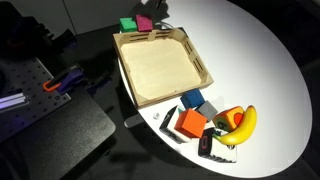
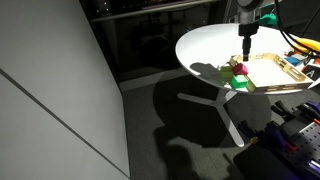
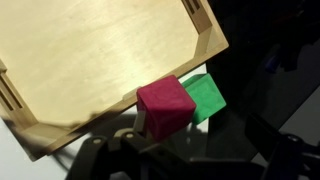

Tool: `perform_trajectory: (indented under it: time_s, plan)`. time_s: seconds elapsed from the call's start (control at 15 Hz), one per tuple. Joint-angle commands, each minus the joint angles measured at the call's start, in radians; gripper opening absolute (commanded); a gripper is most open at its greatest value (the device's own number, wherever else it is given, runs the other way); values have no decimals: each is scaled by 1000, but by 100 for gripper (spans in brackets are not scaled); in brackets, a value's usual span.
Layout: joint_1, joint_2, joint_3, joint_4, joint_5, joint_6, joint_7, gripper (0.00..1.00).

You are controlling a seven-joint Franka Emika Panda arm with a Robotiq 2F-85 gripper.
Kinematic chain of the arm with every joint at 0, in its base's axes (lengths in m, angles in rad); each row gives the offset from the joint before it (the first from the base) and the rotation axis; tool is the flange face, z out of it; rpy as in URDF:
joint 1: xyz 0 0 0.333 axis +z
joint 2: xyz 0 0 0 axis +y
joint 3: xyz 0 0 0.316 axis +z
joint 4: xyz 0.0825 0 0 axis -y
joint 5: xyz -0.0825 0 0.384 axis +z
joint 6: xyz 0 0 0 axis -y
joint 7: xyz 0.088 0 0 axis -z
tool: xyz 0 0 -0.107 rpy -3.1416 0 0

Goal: Put the pink block on the brown object

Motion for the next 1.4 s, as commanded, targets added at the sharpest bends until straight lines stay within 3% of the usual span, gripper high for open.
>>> perform_trajectory:
  time_s: [0.0,0.53,1.33]
  plan:
    - [-2,-2,2,-21,-64,-26,13,100]
    - [0,7,6,-47,-142,50,10,100]
    - [-12,47,30,-59,-130,190,-28,100]
